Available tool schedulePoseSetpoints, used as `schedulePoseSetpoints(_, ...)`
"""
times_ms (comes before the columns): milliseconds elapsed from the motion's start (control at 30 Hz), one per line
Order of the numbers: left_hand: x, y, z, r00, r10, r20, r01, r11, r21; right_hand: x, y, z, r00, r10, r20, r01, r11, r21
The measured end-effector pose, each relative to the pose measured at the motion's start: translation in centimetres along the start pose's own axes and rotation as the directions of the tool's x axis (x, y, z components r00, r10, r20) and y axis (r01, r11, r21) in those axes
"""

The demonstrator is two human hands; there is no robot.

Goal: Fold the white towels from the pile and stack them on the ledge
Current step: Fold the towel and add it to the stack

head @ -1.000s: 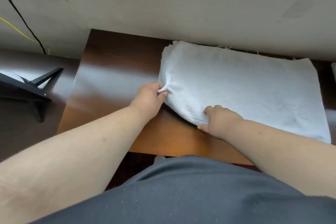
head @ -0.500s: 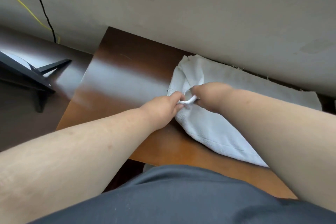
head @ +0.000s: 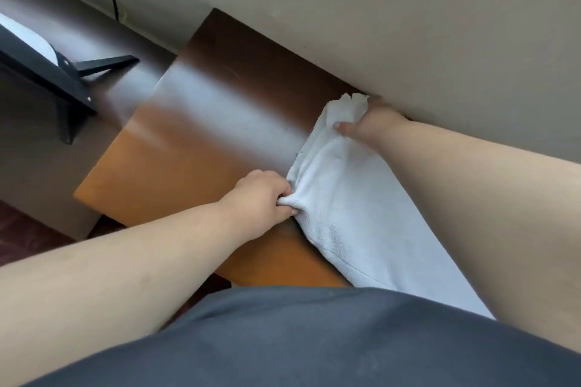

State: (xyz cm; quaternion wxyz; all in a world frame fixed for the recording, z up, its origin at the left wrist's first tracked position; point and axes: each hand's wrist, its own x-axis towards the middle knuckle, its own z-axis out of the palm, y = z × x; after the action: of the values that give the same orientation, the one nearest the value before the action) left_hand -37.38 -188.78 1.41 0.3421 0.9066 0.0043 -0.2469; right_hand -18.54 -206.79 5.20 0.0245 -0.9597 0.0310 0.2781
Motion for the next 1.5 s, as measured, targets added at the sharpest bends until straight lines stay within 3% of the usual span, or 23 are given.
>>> schedulePoseSetpoints(100, -1.3, 0.9, 0.1, 0.959, 0.259, -0.116, -0.248, 0.963, 0.106, 2.4, -1.2, 0.8, 0.987, -0.119, 0.103, 0.147, 0.932, -0.332)
schedulePoseSetpoints(233, -1.7, 1.9, 0.8, 0.949, 0.289, -0.123, -0.270, 0.951, 0.153, 4.2, -0.8, 1.3, 0.973, -0.104, 0.208, 0.194, 0.856, -0.479)
schedulePoseSetpoints(267, -1.9, 1.9, 1.1, 0.968, 0.239, -0.080, -0.223, 0.959, 0.175, 4.1, -0.6, 1.4, 0.974, -0.097, 0.203, 0.185, 0.859, -0.478)
schedulePoseSetpoints(333, -2.2, 1.5, 1.2, 0.996, 0.000, 0.085, -0.015, 0.984, 0.179, 4.1, -0.3, 1.6, 0.984, -0.078, 0.159, 0.146, 0.867, -0.477)
schedulePoseSetpoints(400, -2.5, 0.9, 1.2, 0.955, -0.219, 0.198, 0.197, 0.972, 0.127, 4.1, -0.3, 1.8, 0.989, -0.065, 0.135, 0.122, 0.871, -0.477)
schedulePoseSetpoints(467, -2.9, 0.3, 0.7, 0.935, -0.278, 0.218, 0.255, 0.958, 0.130, 3.6, -0.4, 1.9, 0.994, -0.061, 0.096, 0.099, 0.878, -0.468)
schedulePoseSetpoints(533, -3.3, 0.1, -0.5, 0.941, -0.270, 0.205, 0.243, 0.958, 0.150, 3.0, -0.6, 1.9, 0.998, -0.042, 0.041, 0.055, 0.916, -0.397)
schedulePoseSetpoints(633, -4.4, -0.3, -1.8, 0.951, -0.216, 0.220, 0.218, 0.976, 0.015, 2.6, -0.8, 2.2, 0.994, 0.089, -0.060, -0.086, 0.995, 0.049)
schedulePoseSetpoints(700, -5.4, -0.7, -1.6, 0.956, -0.206, 0.207, 0.215, 0.976, -0.023, 2.4, -0.7, 2.6, 0.992, 0.124, -0.036, -0.104, 0.930, 0.352)
schedulePoseSetpoints(767, -5.6, -1.5, -0.6, 0.945, -0.293, 0.142, 0.297, 0.955, -0.005, 1.9, -0.7, 3.4, 0.997, 0.076, -0.018, -0.056, 0.858, 0.511)
schedulePoseSetpoints(867, -5.1, -1.6, 0.8, 0.882, -0.461, 0.101, 0.455, 0.887, 0.079, -0.4, -0.5, 5.0, 0.994, -0.046, -0.097, 0.094, 0.807, 0.583)
schedulePoseSetpoints(933, -4.9, -1.7, 1.8, 0.871, -0.481, 0.100, 0.454, 0.866, 0.210, -2.1, -0.1, 6.0, 0.979, -0.140, -0.148, 0.195, 0.855, 0.481)
schedulePoseSetpoints(967, -4.8, -1.7, 2.1, 0.862, -0.501, 0.076, 0.480, 0.855, 0.194, -2.9, 0.2, 6.6, 0.970, -0.186, -0.154, 0.231, 0.899, 0.371)
schedulePoseSetpoints(1067, -5.0, -1.7, 2.1, 0.825, -0.565, 0.028, 0.564, 0.817, -0.120, -6.7, 1.2, 8.5, 0.965, -0.262, -0.024, 0.262, 0.956, 0.130)
schedulePoseSetpoints(1167, -4.6, -0.5, 1.4, 0.764, -0.627, 0.153, 0.613, 0.631, -0.475, -11.8, 1.5, 10.8, 0.957, -0.290, 0.025, 0.283, 0.947, 0.152)
schedulePoseSetpoints(1267, -4.0, 0.9, 0.8, 0.721, -0.622, 0.307, 0.667, 0.500, -0.552, -16.4, 1.2, 12.1, 0.896, -0.430, 0.111, 0.420, 0.901, 0.105)
schedulePoseSetpoints(1367, -3.2, 2.6, 0.7, 0.757, -0.542, 0.366, 0.623, 0.426, -0.657, -19.5, 1.0, 12.5, 0.868, -0.462, 0.183, 0.454, 0.887, 0.083)
schedulePoseSetpoints(1433, -3.1, 3.9, 0.6, 0.809, -0.471, 0.353, 0.547, 0.383, -0.744, -20.4, 0.8, 12.5, 0.913, -0.385, 0.138, 0.370, 0.921, 0.120)
schedulePoseSetpoints(1500, -3.2, 4.9, 0.8, 0.855, -0.424, 0.297, 0.481, 0.440, -0.758, -20.2, 0.3, 12.3, 0.960, -0.277, 0.045, 0.268, 0.952, 0.148)
